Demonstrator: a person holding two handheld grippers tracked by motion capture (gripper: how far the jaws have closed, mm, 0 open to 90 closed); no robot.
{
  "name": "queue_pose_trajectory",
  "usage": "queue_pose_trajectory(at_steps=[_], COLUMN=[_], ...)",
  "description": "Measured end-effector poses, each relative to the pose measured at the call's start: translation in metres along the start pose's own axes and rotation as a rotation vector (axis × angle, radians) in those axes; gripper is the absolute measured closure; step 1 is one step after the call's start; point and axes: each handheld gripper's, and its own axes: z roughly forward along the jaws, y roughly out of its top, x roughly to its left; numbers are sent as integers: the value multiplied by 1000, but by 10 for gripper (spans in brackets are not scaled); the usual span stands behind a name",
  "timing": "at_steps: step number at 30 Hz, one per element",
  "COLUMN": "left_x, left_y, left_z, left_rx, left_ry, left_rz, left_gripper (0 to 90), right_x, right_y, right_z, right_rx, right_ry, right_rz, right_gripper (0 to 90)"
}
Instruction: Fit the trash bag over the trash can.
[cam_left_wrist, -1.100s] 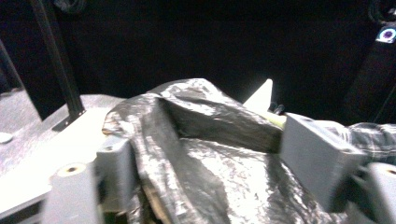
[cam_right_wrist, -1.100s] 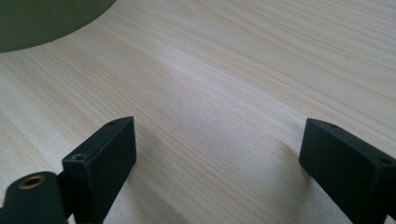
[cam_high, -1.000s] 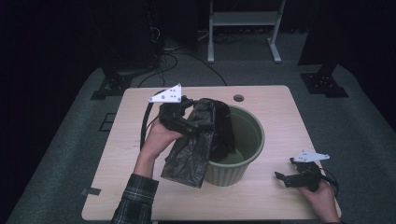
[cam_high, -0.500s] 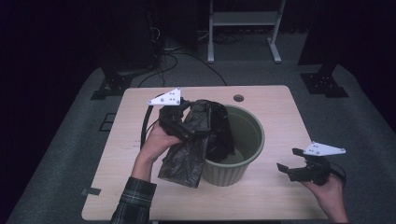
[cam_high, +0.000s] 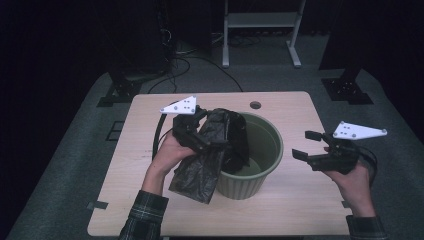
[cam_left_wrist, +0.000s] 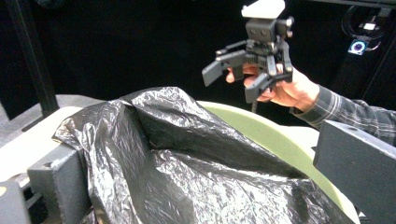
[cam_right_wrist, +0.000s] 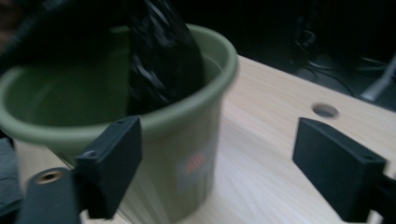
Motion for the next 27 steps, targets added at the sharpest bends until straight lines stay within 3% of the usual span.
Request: queue_pose_trajectory(at_steps=[11, 16, 18, 21, 25, 27], left_x=[-2, -1, -1, -1, 0, 0], left_y=[5, 3, 3, 3, 3, 3], left_z=[12, 16, 18, 20, 20, 16], left_rx=[-16, -21, -28, -36, -27, -19], left_ry=[-77, -112, -127, -145, -147, -124], left_rz=[-3, -5, -9, -12, -9, -5], left_gripper=[0, 0, 0, 0, 0, 0], right_x=[7, 4, 5, 8, 10, 10], right_y=[48, 62, 66, 68, 70, 69], right_z=[44, 61, 70, 83, 96, 97], right_rx=[-24, -47, -38, -10, -1, 7], right_ry=[149, 248, 273, 273, 295, 296], right_rz=[-84, -95, -105, -112, -111, -116], right_gripper=[348, 402, 425, 472, 726, 866])
